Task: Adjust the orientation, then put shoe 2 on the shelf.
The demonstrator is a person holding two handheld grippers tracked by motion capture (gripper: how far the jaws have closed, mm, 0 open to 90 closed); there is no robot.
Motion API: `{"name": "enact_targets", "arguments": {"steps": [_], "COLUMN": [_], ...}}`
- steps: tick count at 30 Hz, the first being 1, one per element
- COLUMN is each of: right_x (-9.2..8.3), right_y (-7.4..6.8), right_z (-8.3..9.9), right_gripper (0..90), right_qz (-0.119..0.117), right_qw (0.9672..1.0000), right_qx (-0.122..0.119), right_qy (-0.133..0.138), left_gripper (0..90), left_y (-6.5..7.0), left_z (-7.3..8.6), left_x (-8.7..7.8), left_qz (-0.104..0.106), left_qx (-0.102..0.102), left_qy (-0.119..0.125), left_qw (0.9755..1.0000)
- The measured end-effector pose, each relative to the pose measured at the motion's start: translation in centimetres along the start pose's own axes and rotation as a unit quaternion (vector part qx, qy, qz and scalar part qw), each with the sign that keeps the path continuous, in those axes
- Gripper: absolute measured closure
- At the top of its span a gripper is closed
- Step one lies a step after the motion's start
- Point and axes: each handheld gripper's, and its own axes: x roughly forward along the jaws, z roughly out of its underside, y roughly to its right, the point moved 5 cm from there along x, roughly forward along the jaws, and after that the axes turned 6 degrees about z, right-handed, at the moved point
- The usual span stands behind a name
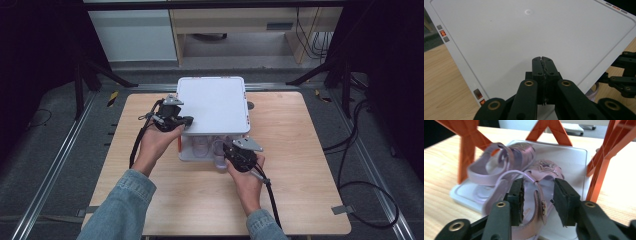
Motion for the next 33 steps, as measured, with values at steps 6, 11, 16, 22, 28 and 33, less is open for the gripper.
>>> {"name": "enact_targets", "arguments": {"steps": [6, 11, 16, 22, 28, 33], "right_x": [-2.2, -3.6, -4.4, -4.5, -4.1, -3.6], "right_y": [0.1, -0.4, -1.3, -2.2, -2.7, -2.7], "right_z": [-0.5, 0.4, 1.5, 3.0, 4.5, 5.3], "right_gripper": [85.0, 88.2, 89.5, 89.9, 90.0, 90.0], "right_qz": [-0.034, -0.061, -0.080, -0.102, -0.110, -0.106], "right_qw": [0.9994, 0.9978, 0.9961, 0.9933, 0.9916, 0.9913], "right_qx": [-0.003, -0.024, -0.034, -0.043, -0.045, -0.045], "right_qy": [0.005, -0.008, -0.015, -0.034, -0.051, -0.063], "left_gripper": [89.0, 89.2, 89.2, 89.3, 89.4, 89.4], "left_y": [0.0, 0.0, 0.0, 0.0, 0.0, 0.0], "left_z": [0.0, -0.1, -0.1, -0.1, -0.1, -0.1], "left_x": [0.0, 0.0, 0.0, 0.0, 0.0, 0.0], "left_qz": [-0.003, -0.002, -0.003, -0.001, 0.000, -0.001], "left_qx": [-0.003, -0.006, -0.005, -0.006, -0.009, -0.009], "left_qy": [-0.001, -0.005, -0.006, -0.007, -0.006, -0.007], "left_qw": [1.0000, 1.0000, 1.0000, 1.0000, 0.9999, 0.9999]}}
